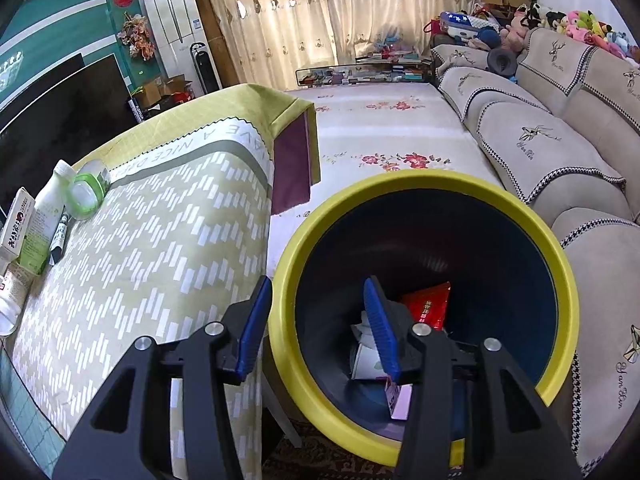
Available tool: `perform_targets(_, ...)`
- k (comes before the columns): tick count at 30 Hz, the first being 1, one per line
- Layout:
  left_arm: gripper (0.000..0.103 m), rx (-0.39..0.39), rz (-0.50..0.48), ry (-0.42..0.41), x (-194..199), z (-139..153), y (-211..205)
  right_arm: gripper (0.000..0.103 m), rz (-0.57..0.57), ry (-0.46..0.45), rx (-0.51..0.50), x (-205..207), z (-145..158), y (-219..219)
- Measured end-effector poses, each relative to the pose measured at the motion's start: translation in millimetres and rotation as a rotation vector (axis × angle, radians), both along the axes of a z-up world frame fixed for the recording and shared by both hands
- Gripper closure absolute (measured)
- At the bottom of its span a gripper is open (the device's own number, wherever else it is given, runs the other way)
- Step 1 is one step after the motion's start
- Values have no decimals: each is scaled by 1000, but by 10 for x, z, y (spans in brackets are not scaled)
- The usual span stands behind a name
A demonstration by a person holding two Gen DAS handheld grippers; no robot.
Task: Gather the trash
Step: 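Grasp the white paper bowl with the left tool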
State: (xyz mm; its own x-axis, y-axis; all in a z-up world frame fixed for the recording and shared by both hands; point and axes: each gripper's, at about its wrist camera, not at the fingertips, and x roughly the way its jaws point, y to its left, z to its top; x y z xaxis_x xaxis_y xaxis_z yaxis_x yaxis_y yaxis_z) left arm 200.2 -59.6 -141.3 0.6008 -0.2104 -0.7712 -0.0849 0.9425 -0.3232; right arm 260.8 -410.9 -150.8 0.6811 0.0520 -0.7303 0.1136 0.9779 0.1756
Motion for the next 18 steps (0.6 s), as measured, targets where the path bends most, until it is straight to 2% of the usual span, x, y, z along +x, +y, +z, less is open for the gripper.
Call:
perform_targets(1, 23, -3, -10, -5, -3, 3, 0, 57, 3, 1, 1, -3, -11, 9)
perform_targets(3, 39, 6, -34, -19, -3, 33, -32, 57, 9, 1, 3, 12, -12, 24)
perform_targets(5, 46, 35, -40, -20, 6, 56, -45, 57, 13, 1, 4, 14, -19, 40)
perform_targets(11, 46, 83, -14, -18, -21, 84, 95, 57, 16, 4, 10, -7, -58, 55)
perform_targets(18, 46, 210, 23, -77, -136, 267, 238, 57, 8, 8, 10, -25, -65, 60)
